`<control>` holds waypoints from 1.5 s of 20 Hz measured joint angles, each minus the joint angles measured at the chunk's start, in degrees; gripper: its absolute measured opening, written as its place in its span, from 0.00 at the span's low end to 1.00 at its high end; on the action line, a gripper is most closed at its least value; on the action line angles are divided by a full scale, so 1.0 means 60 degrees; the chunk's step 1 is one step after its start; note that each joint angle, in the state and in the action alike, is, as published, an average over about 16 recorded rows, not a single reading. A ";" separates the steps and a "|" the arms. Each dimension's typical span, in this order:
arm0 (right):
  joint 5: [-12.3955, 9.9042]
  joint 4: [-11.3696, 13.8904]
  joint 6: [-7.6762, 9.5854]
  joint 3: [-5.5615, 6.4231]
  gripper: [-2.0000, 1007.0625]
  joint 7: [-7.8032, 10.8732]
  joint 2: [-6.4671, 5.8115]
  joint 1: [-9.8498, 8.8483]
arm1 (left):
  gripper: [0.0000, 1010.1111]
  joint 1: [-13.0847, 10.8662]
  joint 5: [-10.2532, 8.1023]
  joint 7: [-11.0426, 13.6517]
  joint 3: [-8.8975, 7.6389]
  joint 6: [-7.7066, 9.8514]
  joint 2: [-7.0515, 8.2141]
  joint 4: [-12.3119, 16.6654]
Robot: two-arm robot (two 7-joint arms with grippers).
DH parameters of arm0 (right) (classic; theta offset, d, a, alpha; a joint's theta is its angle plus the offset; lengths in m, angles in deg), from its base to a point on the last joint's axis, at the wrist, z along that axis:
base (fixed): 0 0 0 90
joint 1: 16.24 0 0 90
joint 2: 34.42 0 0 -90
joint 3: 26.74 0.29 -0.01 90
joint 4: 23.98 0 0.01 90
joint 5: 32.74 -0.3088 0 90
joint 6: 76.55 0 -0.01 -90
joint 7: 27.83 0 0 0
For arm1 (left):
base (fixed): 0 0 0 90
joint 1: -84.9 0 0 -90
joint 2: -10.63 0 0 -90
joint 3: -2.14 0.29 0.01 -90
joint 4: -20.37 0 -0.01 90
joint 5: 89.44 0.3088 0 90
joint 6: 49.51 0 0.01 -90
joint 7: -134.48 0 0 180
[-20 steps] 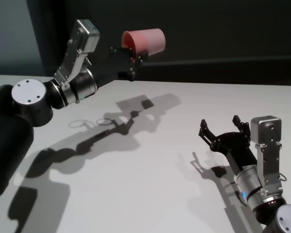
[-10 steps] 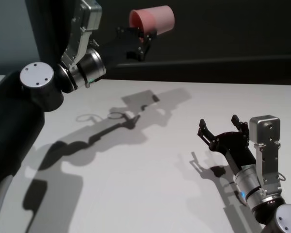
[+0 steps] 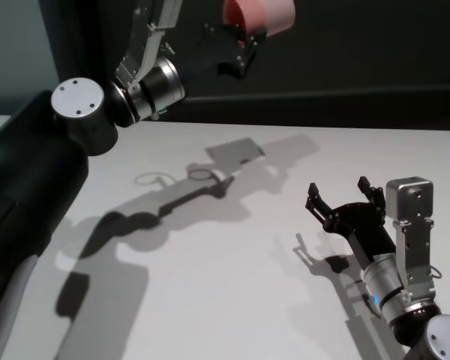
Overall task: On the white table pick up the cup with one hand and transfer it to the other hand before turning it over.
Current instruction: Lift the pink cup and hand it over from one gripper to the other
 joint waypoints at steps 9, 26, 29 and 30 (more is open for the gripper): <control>0.0000 0.0000 0.0000 0.0000 1.00 0.0000 0.0000 0.0000 | 0.05 0.0005 0.0012 0.0089 0.0119 0.0140 -0.0012 0.0245; 0.0000 0.0000 0.0000 0.0000 1.00 0.0000 0.0000 0.0000 | 0.05 -0.0030 0.0030 0.0125 0.0162 0.0206 0.0028 0.0327; 0.0000 0.0000 0.0000 0.0000 1.00 0.0000 0.0000 0.0000 | 0.05 -0.0031 0.0032 0.0125 0.0159 0.0200 0.0028 0.0320; 0.0000 0.0000 -0.0001 -0.0001 1.00 0.0004 0.0001 0.0002 | 0.05 -0.0032 0.0033 0.0125 0.0158 0.0199 0.0028 0.0319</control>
